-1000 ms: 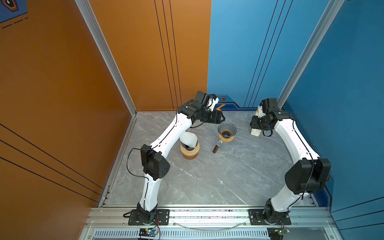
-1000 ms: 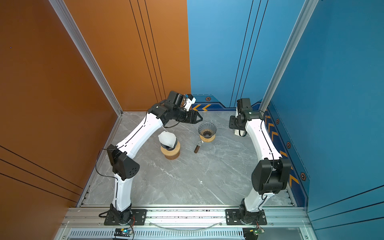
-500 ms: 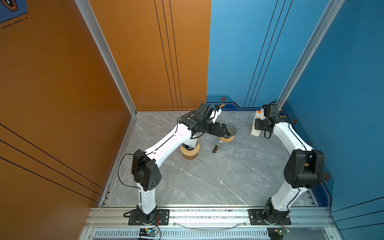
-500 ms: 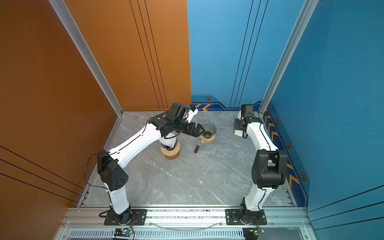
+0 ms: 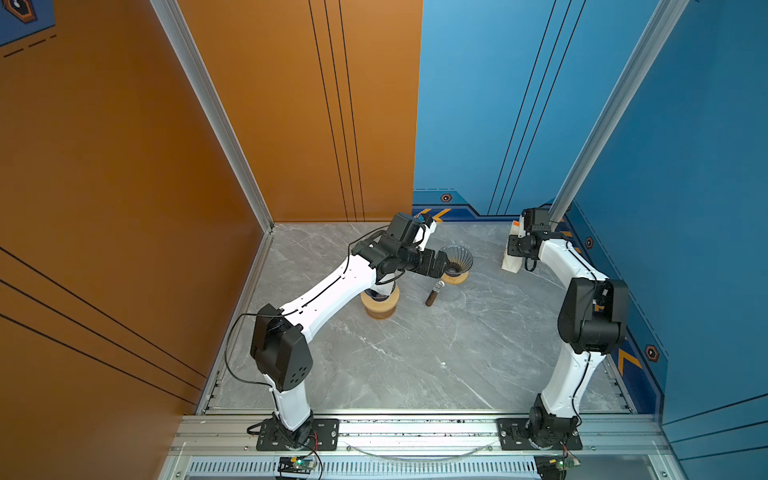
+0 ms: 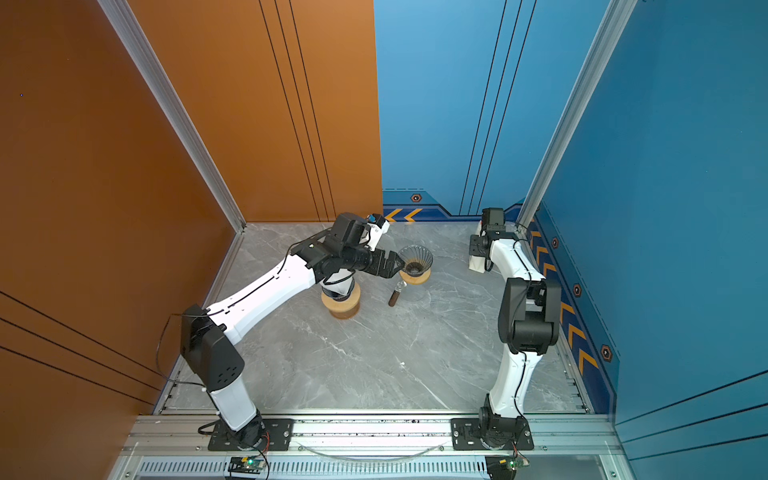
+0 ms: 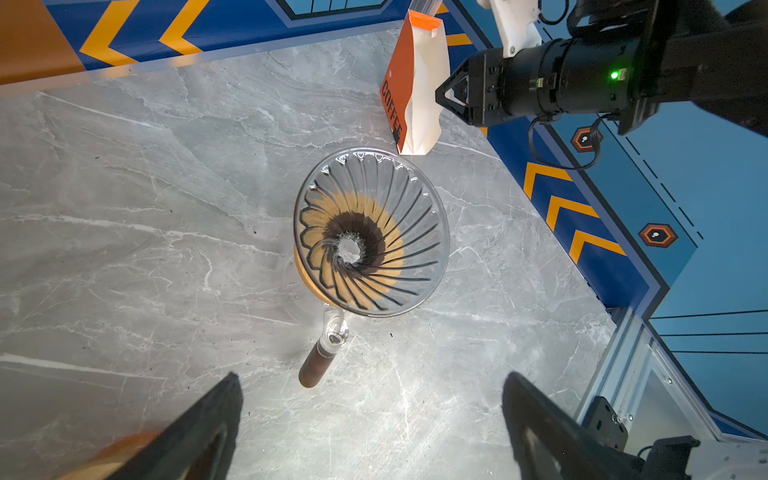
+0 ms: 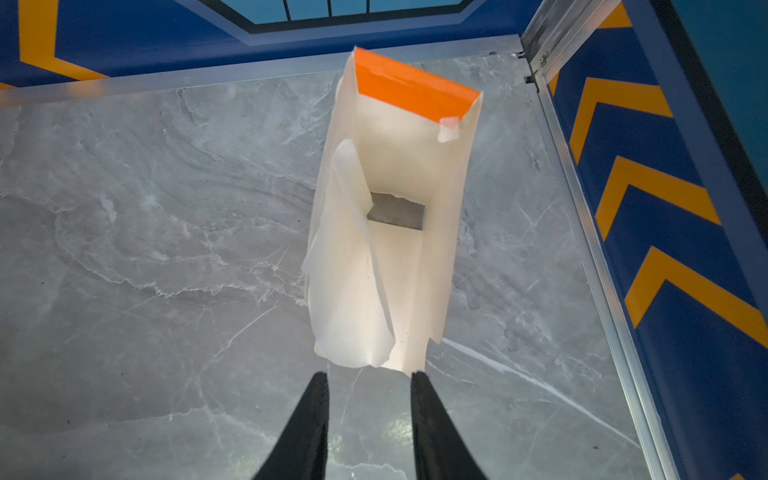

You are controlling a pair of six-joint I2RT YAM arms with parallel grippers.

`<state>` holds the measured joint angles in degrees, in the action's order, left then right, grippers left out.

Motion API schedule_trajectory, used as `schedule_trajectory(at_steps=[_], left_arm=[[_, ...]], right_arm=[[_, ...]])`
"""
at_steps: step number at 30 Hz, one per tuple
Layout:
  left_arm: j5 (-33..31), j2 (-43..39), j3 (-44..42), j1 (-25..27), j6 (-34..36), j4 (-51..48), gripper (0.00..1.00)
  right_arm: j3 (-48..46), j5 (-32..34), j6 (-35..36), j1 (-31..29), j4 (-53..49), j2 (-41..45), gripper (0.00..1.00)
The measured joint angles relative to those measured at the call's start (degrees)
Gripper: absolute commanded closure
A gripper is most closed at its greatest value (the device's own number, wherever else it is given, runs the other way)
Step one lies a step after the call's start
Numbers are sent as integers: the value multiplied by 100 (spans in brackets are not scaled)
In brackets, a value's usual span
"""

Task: Place the coffee filter in the dripper
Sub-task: 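Reach into the white filter box and pinch a paper filter with right gripper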

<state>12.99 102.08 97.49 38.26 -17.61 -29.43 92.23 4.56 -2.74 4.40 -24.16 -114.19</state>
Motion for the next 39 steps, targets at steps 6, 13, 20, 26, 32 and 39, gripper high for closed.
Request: schedule_trajectory(at_steps=[6, 13, 20, 26, 32, 39], left_arm=[[2, -2, 0, -13, 2, 9, 2], [-2, -7, 0, -74, 2, 7, 2], [-22, -52, 0, -74, 2, 4, 2], [-42, -90, 0, -74, 2, 4, 2], [-59, -92, 0, -74, 4, 4, 2], [-61, -92, 0, -74, 4, 2, 2]], right_arm=[[188, 4, 0, 83, 26, -365, 68], [487, 4, -4, 85, 79, -734, 68], [651, 20, -24, 85, 127, -1012, 68], [852, 22, -35, 85, 129, -1204, 68], [907, 22, -107, 85, 125, -1270, 75], [1047, 28, -179, 85, 149, -1410, 87]])
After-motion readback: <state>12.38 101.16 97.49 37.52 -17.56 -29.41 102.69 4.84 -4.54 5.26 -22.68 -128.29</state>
